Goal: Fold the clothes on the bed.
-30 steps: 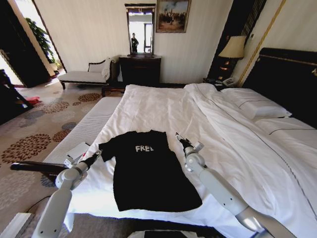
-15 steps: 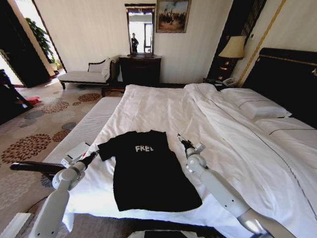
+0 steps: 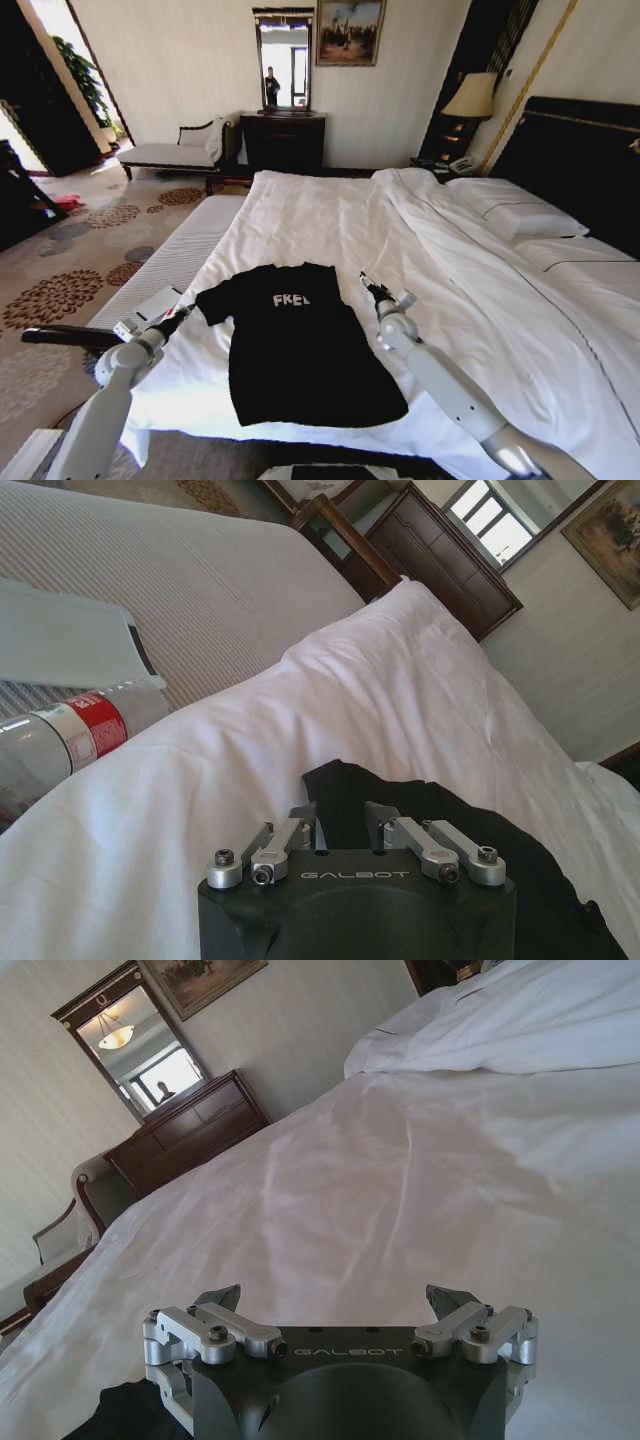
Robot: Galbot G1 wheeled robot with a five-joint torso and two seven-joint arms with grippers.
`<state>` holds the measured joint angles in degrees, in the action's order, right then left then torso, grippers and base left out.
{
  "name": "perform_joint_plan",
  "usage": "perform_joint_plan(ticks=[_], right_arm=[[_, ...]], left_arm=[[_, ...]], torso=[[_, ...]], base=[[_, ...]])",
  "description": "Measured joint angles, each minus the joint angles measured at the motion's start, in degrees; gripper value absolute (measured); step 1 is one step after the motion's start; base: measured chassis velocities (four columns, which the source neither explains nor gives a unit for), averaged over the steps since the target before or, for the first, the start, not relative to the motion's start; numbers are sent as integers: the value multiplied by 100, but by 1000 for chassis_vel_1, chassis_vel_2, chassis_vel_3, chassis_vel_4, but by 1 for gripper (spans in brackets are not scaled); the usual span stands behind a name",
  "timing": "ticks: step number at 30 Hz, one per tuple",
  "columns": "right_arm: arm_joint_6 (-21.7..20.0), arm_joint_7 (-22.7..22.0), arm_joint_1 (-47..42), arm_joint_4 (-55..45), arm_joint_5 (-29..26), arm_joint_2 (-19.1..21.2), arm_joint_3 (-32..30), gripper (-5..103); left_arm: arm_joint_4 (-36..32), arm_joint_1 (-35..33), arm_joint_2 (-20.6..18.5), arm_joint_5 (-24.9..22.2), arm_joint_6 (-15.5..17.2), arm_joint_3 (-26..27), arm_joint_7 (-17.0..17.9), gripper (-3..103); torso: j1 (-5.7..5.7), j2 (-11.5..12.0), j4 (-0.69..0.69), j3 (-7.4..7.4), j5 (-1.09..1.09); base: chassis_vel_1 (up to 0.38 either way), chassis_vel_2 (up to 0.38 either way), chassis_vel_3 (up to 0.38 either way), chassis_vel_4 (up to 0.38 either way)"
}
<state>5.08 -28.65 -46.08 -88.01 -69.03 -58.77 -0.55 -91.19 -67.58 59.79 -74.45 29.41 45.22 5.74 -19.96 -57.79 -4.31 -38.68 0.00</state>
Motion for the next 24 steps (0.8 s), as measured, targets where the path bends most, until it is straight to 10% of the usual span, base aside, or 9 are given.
perform_joint_plan(ticks=[18, 24], right_arm=[[0, -62, -51, 78, 66, 35, 8, 100], [-4, -77, -18, 130, 54, 36, 8, 100]], left_arm=[[874, 630, 54, 364, -233, -347, -345, 99], [1056, 833, 113, 413, -306, -568, -435, 86]], torso=[[0, 0, -1, 0, 0], [0, 0, -1, 0, 0]], base=[[0, 0, 0, 0], [0, 0, 0, 0]])
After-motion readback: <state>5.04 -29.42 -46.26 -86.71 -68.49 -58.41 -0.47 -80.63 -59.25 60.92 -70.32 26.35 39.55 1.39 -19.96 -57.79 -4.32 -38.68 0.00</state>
